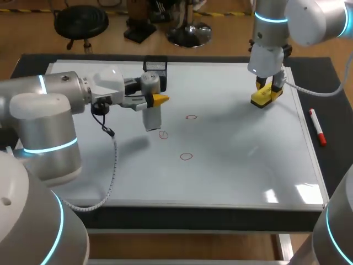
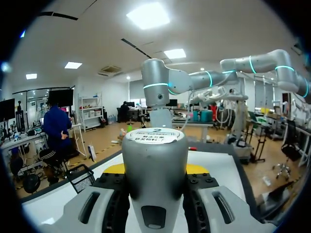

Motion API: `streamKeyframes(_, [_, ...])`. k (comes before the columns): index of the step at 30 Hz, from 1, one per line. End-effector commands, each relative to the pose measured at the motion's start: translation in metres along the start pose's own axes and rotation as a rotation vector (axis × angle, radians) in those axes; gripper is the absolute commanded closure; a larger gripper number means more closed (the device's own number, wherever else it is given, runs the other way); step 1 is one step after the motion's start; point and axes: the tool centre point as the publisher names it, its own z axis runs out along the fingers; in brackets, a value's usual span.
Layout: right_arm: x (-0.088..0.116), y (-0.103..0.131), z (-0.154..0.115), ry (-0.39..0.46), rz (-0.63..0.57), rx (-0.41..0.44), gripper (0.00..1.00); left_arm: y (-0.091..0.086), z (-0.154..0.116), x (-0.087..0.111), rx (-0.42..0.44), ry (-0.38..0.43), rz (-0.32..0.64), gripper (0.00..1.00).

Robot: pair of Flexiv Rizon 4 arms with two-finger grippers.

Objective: Pick up the inspection probe, press it on each red-marked spot on the whiteboard one by one, put down the probe, pick up the eraser, and wipe off all the red marks.

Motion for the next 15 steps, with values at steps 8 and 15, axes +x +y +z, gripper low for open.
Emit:
streamKeyframes(8, [-0.001, -0.001, -0.001, 0.005, -0.001, 0.002, 1.00, 0.015, 0.027, -0.001, 0.008, 0.049, -0.023, 1.00])
streamKeyframes(15, [-0.001, -0.001, -0.001, 0.005, -0.001, 0.002, 1.00, 0.023, 0.033, -0.004, -0.002, 0.076, -0.036, 1.00])
